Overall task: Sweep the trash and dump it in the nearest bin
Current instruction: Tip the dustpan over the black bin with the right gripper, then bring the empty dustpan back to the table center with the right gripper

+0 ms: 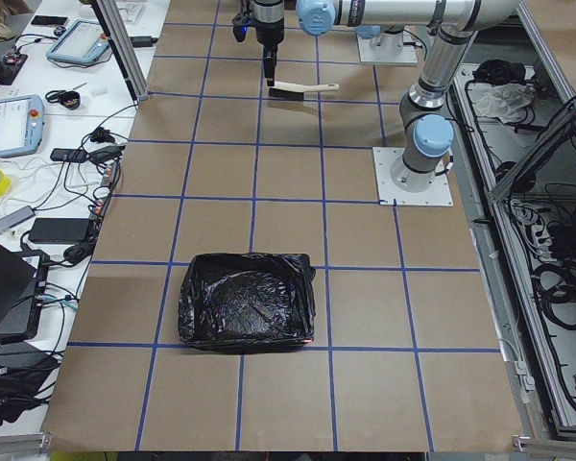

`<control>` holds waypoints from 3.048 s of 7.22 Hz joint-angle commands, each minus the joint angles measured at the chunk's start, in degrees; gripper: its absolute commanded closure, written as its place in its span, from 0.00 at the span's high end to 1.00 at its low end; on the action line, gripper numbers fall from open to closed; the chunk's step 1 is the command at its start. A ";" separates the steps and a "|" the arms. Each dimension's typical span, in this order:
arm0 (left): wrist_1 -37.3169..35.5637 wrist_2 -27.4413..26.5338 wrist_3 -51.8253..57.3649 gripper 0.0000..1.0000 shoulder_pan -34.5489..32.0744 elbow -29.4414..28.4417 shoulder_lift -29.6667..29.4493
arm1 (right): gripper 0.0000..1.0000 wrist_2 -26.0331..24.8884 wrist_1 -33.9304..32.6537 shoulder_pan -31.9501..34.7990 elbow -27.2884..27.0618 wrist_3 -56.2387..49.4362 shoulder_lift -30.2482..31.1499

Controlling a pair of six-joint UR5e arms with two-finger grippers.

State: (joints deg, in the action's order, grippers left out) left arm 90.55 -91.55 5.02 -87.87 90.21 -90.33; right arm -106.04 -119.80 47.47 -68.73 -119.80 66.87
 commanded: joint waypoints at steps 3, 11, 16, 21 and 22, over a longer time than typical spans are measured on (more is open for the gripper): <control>0.06 -0.38 1.75 1.00 -0.11 0.49 0.15 | 0.00 6.08 7.91 15.87 -0.09 26.55 0.28; 0.33 0.05 1.84 1.00 0.06 0.93 0.59 | 0.00 15.82 15.99 43.03 -5.89 102.04 -3.93; 0.24 -0.47 2.19 1.00 -0.11 1.02 0.68 | 0.00 17.79 16.00 59.48 -8.87 129.80 -6.66; -0.11 -0.38 2.63 1.00 -0.20 0.93 0.68 | 0.00 17.88 15.65 61.25 -15.55 132.81 -6.85; -0.11 -0.38 2.63 1.00 -0.20 0.93 0.68 | 0.00 17.79 16.00 61.25 -15.56 132.55 -5.97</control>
State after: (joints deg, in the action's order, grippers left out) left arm 90.45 -91.95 7.60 -88.07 91.16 -89.65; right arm -88.17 -104.10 108.69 -83.82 12.92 60.01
